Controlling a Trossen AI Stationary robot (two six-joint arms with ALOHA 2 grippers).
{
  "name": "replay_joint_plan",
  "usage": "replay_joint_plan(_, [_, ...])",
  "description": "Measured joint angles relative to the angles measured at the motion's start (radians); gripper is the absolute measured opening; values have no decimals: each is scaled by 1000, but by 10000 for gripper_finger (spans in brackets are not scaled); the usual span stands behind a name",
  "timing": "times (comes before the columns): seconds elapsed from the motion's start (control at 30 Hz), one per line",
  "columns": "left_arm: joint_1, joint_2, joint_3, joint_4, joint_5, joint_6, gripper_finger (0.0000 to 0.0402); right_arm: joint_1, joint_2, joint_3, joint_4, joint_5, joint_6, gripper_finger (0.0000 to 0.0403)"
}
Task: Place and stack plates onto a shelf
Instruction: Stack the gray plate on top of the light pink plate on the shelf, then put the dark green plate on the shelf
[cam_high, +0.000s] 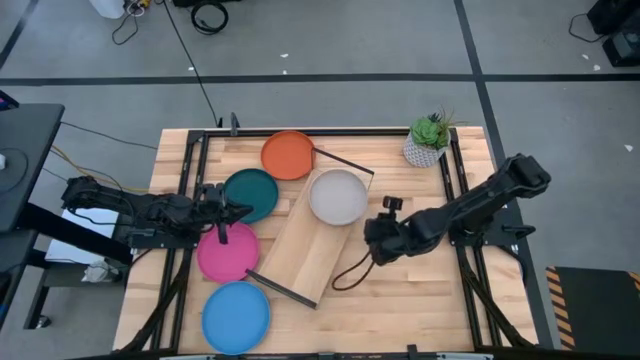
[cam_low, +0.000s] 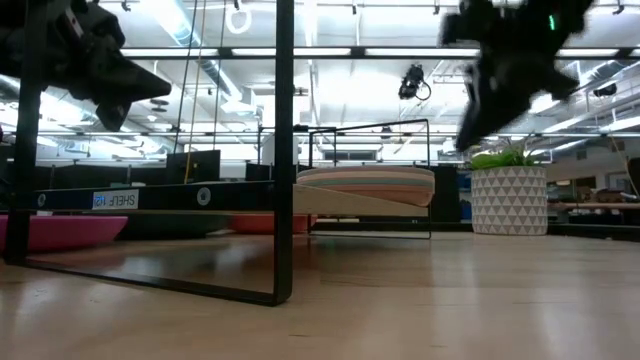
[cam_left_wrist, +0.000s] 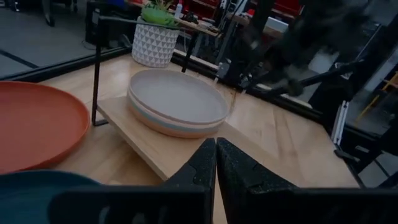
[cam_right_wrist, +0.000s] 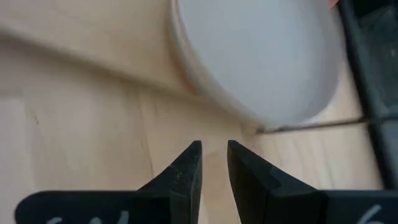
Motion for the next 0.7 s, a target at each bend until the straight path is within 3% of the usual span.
replay_joint_plan(0.17, [0, 0, -1, 86, -35, 30, 21, -42, -19, -163, 219, 77, -72, 82])
replay_joint_plan(0.33, [0, 0, -1, 149, -56, 84, 21, -119, -25, -247, 435, 76, -198, 82])
replay_joint_plan(0.53, [0, 0, -1, 139, -53, 65, 21, -190, -25, -260, 520, 12, -285, 82])
replay_joint_plan(0.7, [22, 32, 0, 90, -53, 40, 21, -172, -32, -259, 520, 16, -291, 80])
